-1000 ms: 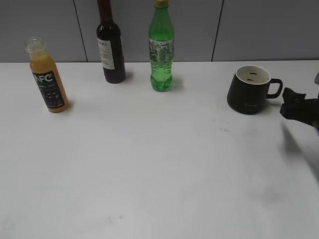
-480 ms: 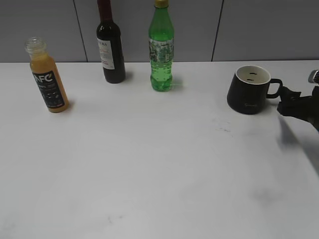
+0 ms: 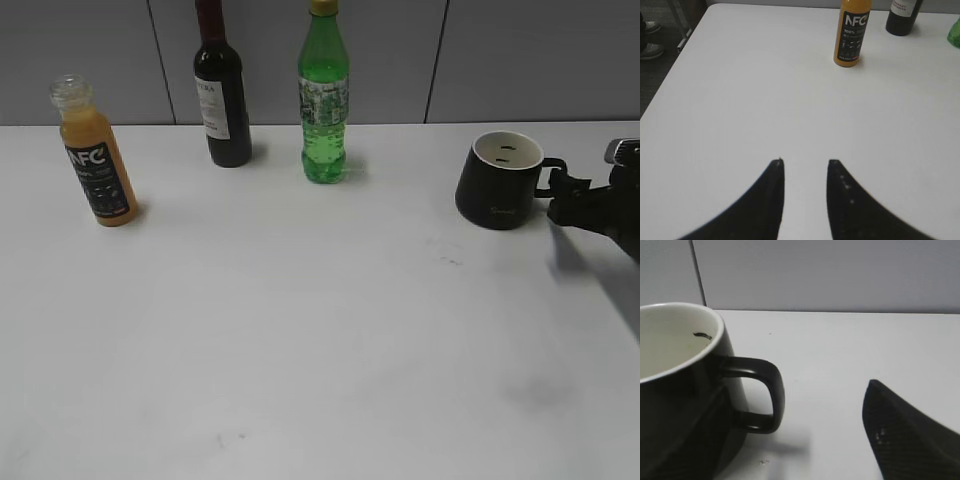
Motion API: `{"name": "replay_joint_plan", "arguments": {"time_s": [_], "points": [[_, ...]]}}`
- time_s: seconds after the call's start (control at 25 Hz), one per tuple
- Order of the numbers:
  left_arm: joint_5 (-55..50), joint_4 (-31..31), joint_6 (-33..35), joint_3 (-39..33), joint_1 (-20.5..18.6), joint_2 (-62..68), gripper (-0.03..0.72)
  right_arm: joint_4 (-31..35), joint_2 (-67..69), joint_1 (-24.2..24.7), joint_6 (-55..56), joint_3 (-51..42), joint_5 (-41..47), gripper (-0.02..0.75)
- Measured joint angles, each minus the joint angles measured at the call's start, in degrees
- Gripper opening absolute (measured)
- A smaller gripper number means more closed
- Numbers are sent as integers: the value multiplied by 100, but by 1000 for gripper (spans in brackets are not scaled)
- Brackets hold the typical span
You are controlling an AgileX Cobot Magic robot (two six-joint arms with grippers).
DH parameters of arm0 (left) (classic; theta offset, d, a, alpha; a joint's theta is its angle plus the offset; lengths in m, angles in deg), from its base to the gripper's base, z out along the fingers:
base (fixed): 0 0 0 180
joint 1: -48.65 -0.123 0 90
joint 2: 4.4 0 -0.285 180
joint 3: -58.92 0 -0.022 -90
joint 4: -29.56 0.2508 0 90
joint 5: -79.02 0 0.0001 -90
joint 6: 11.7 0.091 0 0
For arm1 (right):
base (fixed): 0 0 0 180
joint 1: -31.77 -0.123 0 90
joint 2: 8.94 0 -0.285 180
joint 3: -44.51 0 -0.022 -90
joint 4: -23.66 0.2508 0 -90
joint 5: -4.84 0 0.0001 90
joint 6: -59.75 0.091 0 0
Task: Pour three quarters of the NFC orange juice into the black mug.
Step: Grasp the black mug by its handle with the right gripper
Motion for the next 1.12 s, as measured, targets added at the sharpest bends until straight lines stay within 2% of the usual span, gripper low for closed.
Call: {"name": "replay_joint_plan", "arguments": {"time_s": [0.92, 1.04, 1.12], "points": [[0, 0, 0, 0, 0, 0, 235, -234, 975, 20, 90, 1258, 0, 600], [0, 0, 0, 0, 0, 0, 235, -259, 1043, 22, 147, 1366, 0, 567], [0, 0, 0, 0, 0, 0, 235, -323, 1056, 22, 167, 1389, 0, 516]]}}
